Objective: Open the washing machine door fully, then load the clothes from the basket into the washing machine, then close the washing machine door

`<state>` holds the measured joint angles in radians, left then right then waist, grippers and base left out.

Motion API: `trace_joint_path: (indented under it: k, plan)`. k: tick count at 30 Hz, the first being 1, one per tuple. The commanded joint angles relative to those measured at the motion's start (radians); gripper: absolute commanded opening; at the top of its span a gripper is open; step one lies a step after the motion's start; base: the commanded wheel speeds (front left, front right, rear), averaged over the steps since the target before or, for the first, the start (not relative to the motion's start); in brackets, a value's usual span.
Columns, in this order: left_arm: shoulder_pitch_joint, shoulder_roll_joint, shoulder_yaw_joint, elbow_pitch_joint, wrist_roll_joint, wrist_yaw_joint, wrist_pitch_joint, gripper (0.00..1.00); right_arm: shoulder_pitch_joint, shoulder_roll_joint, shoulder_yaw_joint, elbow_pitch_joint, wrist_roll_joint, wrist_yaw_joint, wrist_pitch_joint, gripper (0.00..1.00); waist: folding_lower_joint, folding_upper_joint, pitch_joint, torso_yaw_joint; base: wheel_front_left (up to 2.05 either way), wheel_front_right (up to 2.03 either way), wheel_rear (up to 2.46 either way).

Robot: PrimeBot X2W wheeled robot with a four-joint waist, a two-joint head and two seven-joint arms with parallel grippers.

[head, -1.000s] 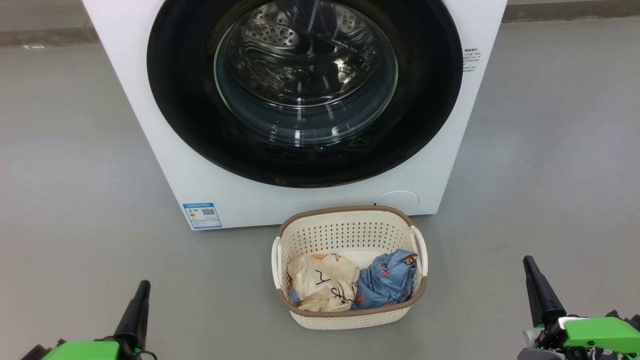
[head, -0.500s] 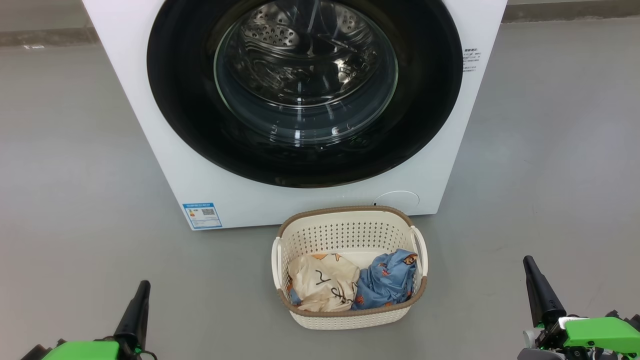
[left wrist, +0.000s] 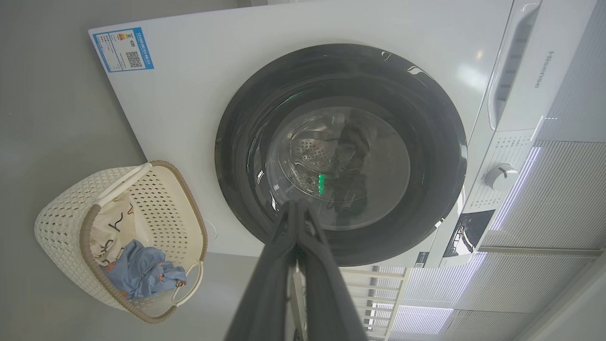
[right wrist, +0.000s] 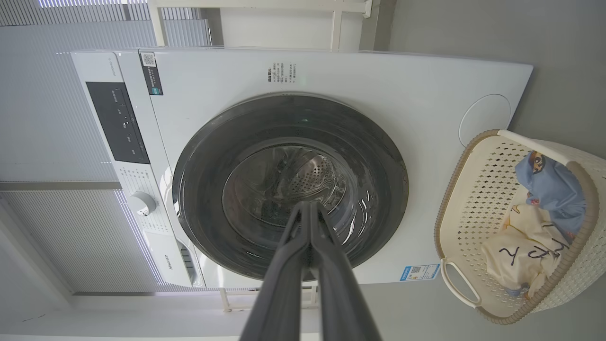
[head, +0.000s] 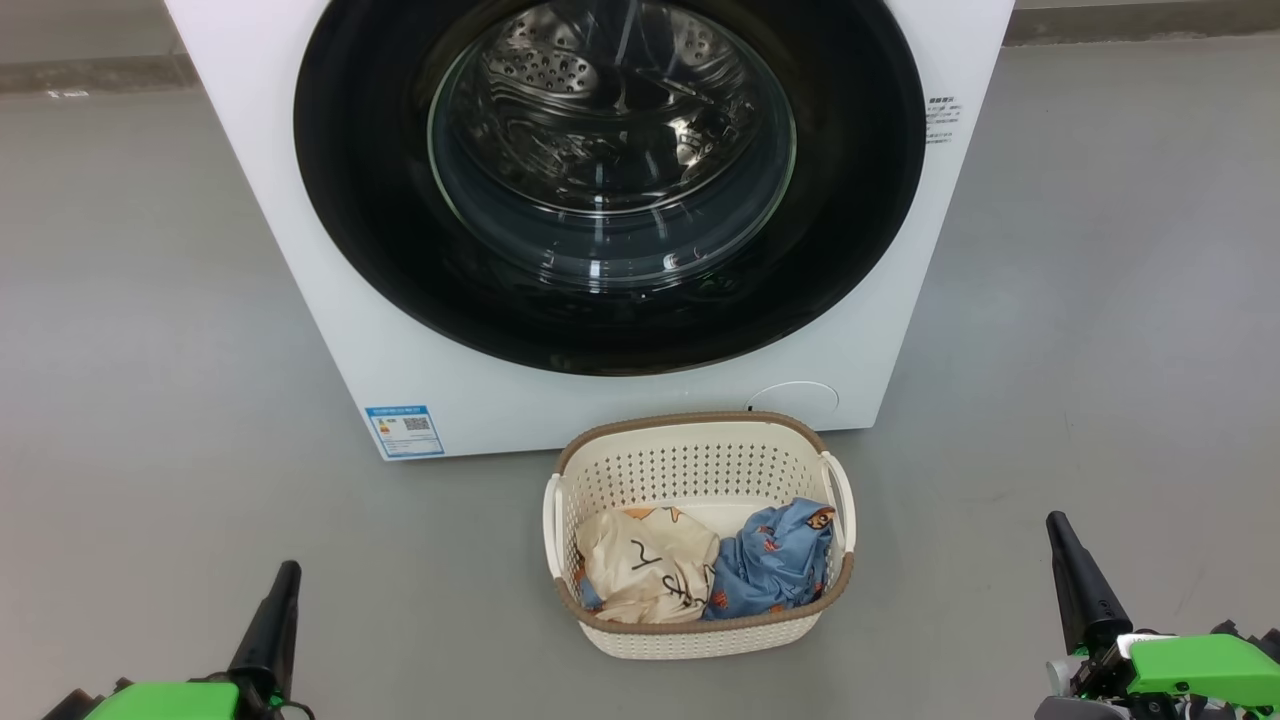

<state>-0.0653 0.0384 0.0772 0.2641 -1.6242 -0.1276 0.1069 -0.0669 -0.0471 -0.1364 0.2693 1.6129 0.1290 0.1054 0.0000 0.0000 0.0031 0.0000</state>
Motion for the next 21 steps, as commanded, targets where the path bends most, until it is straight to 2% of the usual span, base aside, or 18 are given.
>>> trace_joint_path:
  k: [1, 4, 5, 10, 14, 21]
  plan:
    - [-0.043, 0.013, 0.035, -0.019, 0.015, -0.003, 0.005, 0.00, -0.041, -0.004, 0.022, -0.025, -0.005, 0.002, 0.008, 0.00, 0.0000, 0.0000, 0.000, 0.000, 0.00, 0.00, 0.00]
    - [-0.043, 0.013, 0.035, -0.019, 0.015, -0.003, 0.005, 0.00, -0.041, -0.004, 0.022, -0.025, -0.005, 0.002, 0.008, 0.00, 0.0000, 0.0000, 0.000, 0.000, 0.00, 0.00, 0.00]
    - [0.007, -0.004, -0.002, 0.014, 0.000, 0.000, -0.001, 1.00, 0.007, 0.002, 0.000, 0.015, 0.000, 0.000, -0.002, 1.00, 0.0000, 0.0000, 0.000, 0.000, 0.00, 0.00, 0.00]
    - [0.032, -0.019, -0.008, 0.040, 0.001, 0.001, -0.008, 1.00, 0.031, 0.011, 0.002, 0.042, -0.002, 0.000, -0.009, 1.00, 0.0001, 0.0000, 0.001, 0.000, 0.00, 0.00, 0.00]
    - [0.031, -0.018, -0.011, 0.033, 0.005, 0.001, -0.019, 1.00, 0.033, 0.010, 0.002, 0.030, -0.007, 0.000, -0.020, 1.00, 0.0022, 0.0000, -0.001, -0.001, 0.00, 0.00, 0.00]
    - [0.030, -0.017, -0.011, 0.022, 0.017, 0.000, -0.040, 1.00, 0.038, 0.010, 0.003, 0.010, -0.020, 0.000, -0.041, 1.00, 0.0001, 0.0000, 0.001, -0.001, 0.00, 0.00, 0.00]
